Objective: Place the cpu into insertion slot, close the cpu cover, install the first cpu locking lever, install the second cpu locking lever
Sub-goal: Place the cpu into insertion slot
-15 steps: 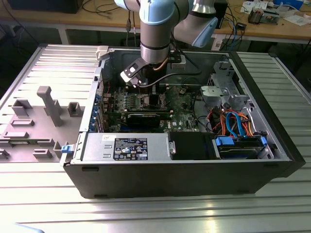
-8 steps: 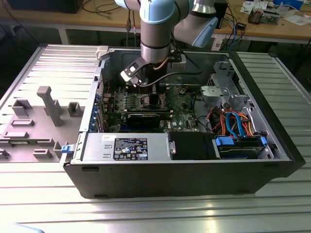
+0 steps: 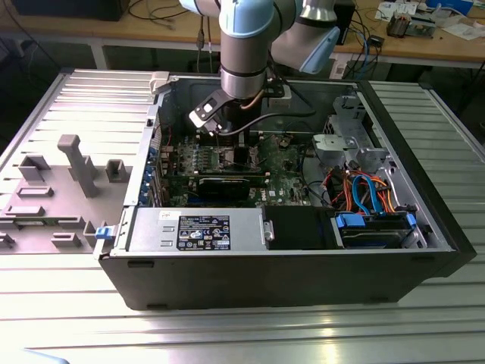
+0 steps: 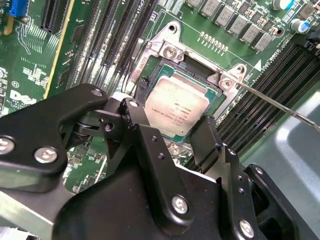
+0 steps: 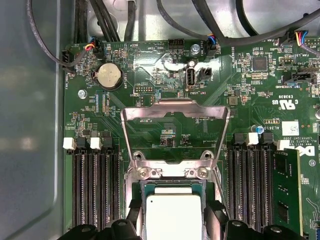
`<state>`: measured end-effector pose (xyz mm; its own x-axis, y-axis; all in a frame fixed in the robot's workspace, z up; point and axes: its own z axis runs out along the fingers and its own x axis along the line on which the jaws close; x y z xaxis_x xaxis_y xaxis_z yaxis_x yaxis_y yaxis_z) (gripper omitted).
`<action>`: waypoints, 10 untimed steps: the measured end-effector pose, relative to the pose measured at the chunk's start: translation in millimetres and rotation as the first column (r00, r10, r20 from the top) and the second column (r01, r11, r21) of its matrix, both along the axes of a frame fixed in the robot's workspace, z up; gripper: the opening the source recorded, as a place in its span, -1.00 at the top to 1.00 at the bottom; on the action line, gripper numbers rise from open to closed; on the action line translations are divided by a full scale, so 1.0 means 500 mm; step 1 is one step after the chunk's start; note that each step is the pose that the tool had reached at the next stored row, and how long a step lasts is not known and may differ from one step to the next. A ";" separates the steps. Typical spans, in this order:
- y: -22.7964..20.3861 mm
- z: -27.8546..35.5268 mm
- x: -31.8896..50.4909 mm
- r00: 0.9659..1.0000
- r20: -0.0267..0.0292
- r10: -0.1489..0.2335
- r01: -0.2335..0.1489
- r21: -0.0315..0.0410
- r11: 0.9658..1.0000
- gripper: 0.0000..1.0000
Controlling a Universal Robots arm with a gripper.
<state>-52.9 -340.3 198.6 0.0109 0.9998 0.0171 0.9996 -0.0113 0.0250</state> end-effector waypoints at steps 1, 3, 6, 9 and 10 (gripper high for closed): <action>0.0000 0.002 0.000 1.000 0.000 0.000 0.000 0.000 1.000 -0.23; 0.0001 0.005 0.000 1.000 0.000 0.000 0.000 0.000 1.000 -0.23; 0.0000 0.010 0.000 1.000 -0.001 0.000 0.000 0.000 1.000 -0.23; 0.0000 0.017 0.000 1.000 -0.003 0.000 0.000 0.000 1.000 -0.23; 0.0000 0.018 0.000 1.000 -0.004 0.000 0.000 0.000 1.000 -0.23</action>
